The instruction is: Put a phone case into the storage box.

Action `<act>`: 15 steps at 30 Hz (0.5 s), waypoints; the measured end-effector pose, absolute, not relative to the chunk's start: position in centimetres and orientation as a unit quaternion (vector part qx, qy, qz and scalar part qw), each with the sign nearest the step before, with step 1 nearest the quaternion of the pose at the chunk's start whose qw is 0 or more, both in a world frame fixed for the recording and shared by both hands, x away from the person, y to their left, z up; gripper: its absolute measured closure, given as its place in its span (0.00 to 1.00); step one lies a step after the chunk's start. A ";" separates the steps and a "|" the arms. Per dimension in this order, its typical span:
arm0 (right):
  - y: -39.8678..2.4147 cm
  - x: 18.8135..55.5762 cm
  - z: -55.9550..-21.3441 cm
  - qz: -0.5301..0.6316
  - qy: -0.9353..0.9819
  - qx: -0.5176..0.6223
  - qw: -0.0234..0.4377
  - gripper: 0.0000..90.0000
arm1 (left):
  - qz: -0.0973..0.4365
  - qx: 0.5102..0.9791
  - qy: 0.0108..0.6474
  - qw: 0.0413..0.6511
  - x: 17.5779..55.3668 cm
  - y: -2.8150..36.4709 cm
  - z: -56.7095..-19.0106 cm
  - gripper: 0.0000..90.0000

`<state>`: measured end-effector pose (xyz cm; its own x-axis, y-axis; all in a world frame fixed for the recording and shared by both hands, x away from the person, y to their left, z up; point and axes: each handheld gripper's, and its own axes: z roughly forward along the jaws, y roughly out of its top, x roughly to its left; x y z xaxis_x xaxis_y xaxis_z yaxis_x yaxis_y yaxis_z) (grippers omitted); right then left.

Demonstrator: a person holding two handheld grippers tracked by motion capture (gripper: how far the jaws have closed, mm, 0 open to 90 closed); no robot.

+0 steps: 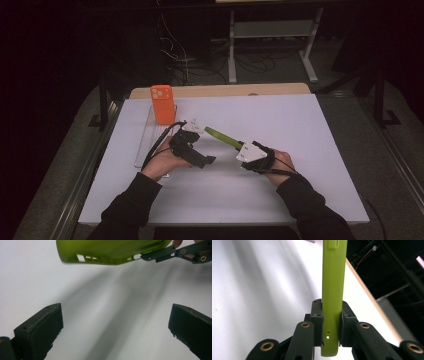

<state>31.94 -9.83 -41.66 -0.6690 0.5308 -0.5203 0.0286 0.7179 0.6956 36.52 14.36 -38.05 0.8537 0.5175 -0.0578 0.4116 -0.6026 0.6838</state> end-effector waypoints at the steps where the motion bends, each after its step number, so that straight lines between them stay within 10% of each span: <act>1: -9.9 32.1 -41.6 0.343 0.850 0.173 0.362 0.84 | 0.072 0.890 0.265 0.364 36.6 14.3 -38.1 0.00; 15: -11.9 33.8 -41.5 0.429 0.817 0.322 0.211 0.84 | 0.080 0.857 0.313 0.402 37.1 14.5 -37.5 0.00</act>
